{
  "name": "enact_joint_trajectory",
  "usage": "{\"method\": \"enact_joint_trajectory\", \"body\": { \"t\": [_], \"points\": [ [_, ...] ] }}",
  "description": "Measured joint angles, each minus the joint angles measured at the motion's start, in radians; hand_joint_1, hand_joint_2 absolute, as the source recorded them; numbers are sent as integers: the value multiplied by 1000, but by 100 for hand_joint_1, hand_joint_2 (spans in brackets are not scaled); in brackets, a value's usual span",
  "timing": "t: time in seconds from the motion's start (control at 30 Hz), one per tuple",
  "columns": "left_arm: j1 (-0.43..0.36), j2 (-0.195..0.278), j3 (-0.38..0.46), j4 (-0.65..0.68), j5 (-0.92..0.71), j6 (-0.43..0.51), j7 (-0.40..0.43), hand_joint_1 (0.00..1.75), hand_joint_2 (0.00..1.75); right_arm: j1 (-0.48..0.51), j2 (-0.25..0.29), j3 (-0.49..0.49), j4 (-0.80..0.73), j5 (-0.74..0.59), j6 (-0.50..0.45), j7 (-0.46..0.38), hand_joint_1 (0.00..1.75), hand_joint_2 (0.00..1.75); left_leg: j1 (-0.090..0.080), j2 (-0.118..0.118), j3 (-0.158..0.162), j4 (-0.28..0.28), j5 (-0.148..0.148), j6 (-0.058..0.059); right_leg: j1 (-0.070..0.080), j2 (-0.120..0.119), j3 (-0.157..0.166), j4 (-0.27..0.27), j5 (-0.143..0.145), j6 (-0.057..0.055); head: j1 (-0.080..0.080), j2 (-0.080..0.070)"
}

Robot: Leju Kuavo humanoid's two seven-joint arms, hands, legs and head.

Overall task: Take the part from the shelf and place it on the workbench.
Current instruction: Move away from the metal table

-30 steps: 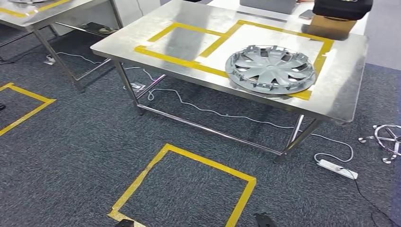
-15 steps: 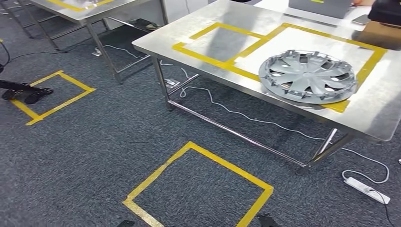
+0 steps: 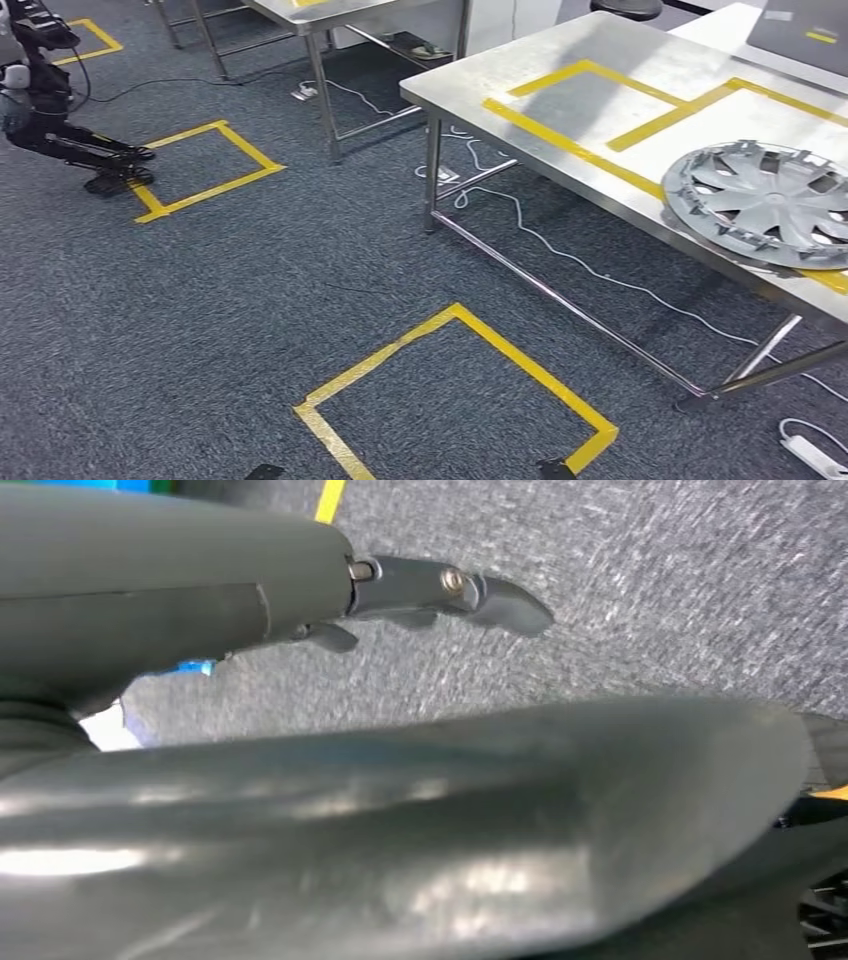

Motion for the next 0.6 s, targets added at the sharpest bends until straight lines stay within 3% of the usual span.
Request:
{"method": "enact_joint_trajectory", "body": {
  "t": [0.07,0.23,0.27,0.37,0.43,0.5,0.57,0.6],
  "points": [
    [2,0,0,0,0,0,0,0,0,5,0,0,0,-1,0,0,0,0,-2,-18,1,0,0,0,0,3,-17,20,8,-3,0,0],
    [4,0,0,0,0,0,0,0,0,6,0,0,0,0,0,-1,0,0,-2,-30,1,0,0,0,0,4,-4,-17,38,-6,0,0],
    [4,0,0,0,-1,0,0,0,0,6,0,0,0,0,-1,-1,0,0,-1,-41,2,1,0,-2,-2,26,23,-80,69,-7,0,0],
    [6,-4,0,0,-1,0,0,0,0,6,0,-1,1,2,-4,-2,0,0,6,-90,-8,0,6,-32,-6,76,101,-256,141,-21,-1,0],
    [6,-6,0,0,-1,1,0,0,0,7,0,-1,2,2,-4,-2,0,0,5,-58,-26,27,-14,-45,-4,53,108,-269,146,-35,-5,0],
    [3,-7,0,0,-1,1,-1,0,0,9,0,-1,2,2,-4,-2,0,0,1,-8,-74,128,-71,-50,-1,25,111,-274,147,-44,-9,0],
    [2,-8,0,0,-2,2,-1,0,0,11,-1,-1,2,1,-4,-2,0,0,2,6,-130,242,-115,-54,2,-5,112,-274,144,-48,-9,0],
    [3,-8,0,0,-2,2,-1,0,0,11,-1,-1,2,0,-4,-2,0,0,2,8,-140,263,-112,-55,2,-18,112,-274,143,-49,-9,0]
  ]
}}
